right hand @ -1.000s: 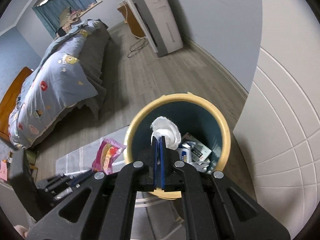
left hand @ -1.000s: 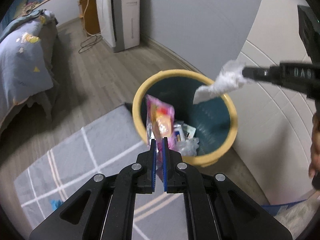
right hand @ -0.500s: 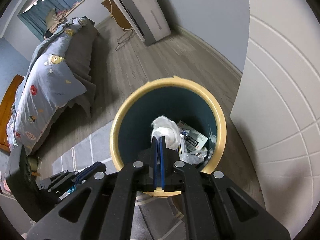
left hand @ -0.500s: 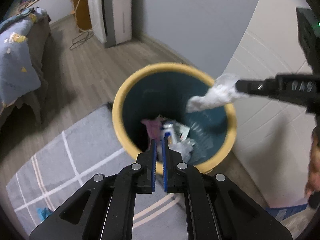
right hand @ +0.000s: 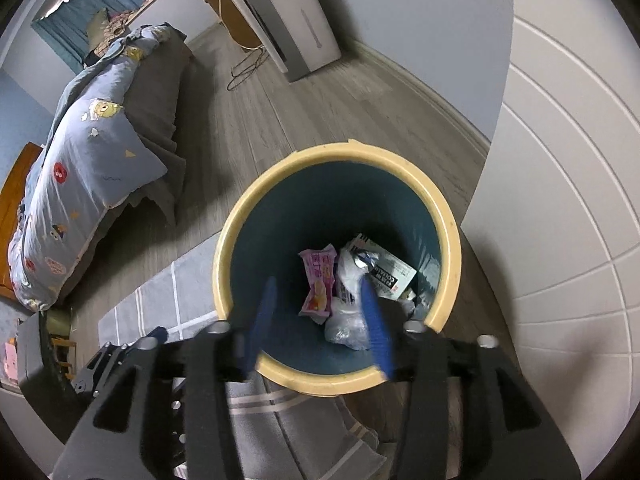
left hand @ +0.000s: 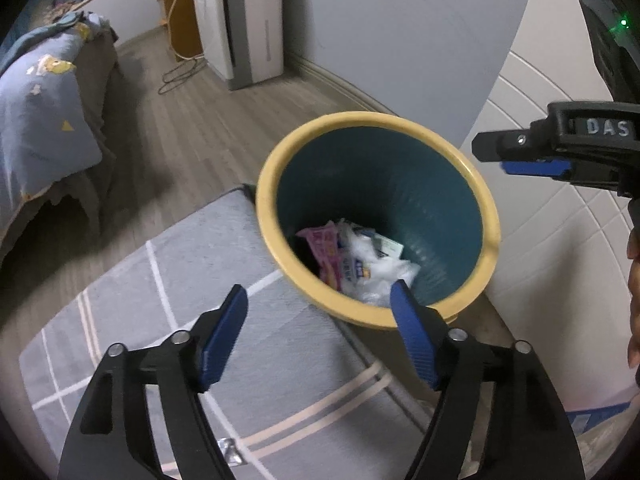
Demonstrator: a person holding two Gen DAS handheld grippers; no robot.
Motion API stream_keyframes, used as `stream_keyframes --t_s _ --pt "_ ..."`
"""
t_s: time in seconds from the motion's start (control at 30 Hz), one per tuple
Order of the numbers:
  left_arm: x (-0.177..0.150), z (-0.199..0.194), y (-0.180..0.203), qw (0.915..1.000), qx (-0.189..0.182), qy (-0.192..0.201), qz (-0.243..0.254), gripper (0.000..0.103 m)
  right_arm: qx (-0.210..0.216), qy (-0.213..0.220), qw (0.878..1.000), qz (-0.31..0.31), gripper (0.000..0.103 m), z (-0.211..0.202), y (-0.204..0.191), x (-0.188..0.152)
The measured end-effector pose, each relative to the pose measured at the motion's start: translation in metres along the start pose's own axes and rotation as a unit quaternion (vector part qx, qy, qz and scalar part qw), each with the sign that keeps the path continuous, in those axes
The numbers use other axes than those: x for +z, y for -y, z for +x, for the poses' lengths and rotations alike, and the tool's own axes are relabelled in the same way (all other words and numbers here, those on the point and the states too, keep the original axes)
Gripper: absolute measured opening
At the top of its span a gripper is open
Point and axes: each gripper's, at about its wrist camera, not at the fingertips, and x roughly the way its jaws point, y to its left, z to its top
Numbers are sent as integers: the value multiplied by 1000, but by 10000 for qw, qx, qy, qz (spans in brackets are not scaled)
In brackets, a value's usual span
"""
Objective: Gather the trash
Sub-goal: 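Move both open tools back over the remaining trash on the cushion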
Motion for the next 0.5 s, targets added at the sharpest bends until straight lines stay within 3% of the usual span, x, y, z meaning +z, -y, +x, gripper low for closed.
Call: stream_keyframes --t_s 0.03,0.1,0.17,0.5 --pt "-1 -2 -3 10000 70 27 -25 83 -60 76 9999 -52 87 -3 -3 0" --pt "-2 -5 -9 9998 185 72 -83 91 -126 104 9998 -108 91 -6 -8 1" --pt "-6 -9 -16 9992 341 99 -160 92 -147 125 9997 -140 98 -10 -14 0" --pt "-42 -55 -62 9958 689 99 -589 95 -322 280 9952 -879 97 -39 -74 -17"
